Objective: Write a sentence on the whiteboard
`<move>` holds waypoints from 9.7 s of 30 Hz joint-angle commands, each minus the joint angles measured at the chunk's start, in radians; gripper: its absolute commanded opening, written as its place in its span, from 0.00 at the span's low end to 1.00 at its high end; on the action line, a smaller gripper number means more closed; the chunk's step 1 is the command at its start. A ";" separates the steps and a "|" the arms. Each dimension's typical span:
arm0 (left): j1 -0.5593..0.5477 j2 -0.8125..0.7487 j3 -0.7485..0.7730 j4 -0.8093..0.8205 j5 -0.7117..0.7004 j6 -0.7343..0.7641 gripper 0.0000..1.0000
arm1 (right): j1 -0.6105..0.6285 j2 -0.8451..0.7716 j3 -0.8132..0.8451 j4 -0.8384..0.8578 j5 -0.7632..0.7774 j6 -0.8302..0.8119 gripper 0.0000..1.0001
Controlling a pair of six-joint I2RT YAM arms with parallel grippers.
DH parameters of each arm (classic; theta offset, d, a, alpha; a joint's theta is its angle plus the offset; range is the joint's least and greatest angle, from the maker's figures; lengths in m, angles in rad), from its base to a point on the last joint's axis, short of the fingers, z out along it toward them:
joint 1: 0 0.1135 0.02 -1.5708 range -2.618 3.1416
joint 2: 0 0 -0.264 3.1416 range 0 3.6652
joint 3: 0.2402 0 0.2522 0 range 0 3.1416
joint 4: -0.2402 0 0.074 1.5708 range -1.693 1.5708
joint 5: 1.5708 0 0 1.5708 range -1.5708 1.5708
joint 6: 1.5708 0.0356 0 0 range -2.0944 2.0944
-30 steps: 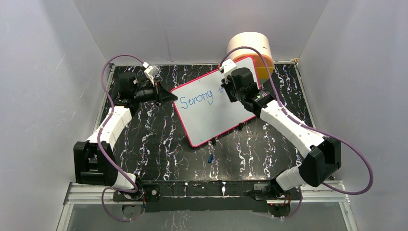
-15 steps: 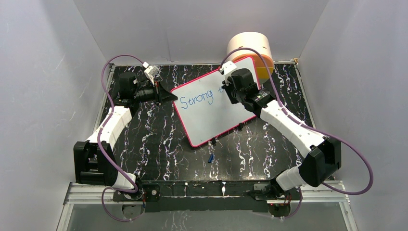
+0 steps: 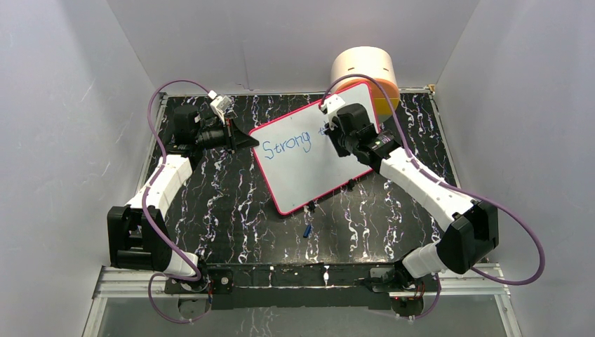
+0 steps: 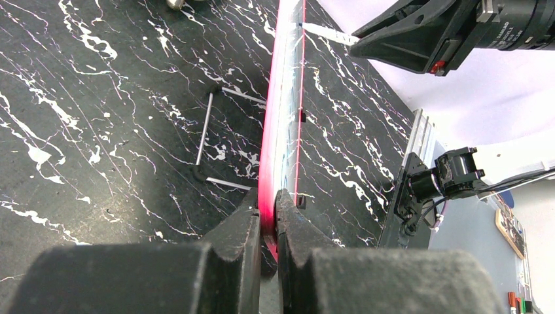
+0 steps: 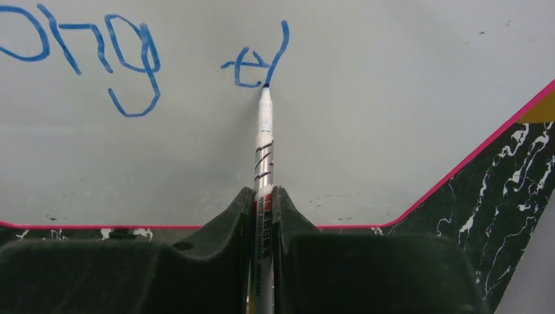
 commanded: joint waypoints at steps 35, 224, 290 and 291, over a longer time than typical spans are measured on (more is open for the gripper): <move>-0.040 0.044 -0.022 -0.099 -0.058 0.096 0.00 | -0.007 -0.012 0.018 0.107 0.013 0.001 0.00; -0.051 0.034 -0.021 -0.112 -0.069 0.105 0.00 | -0.083 -0.002 0.025 0.099 -0.017 0.021 0.00; -0.052 0.031 -0.017 -0.123 -0.083 0.113 0.00 | -0.130 -0.040 -0.037 0.105 -0.057 0.038 0.00; -0.053 0.031 -0.017 -0.123 -0.084 0.113 0.00 | -0.131 -0.040 -0.036 0.099 -0.059 0.037 0.00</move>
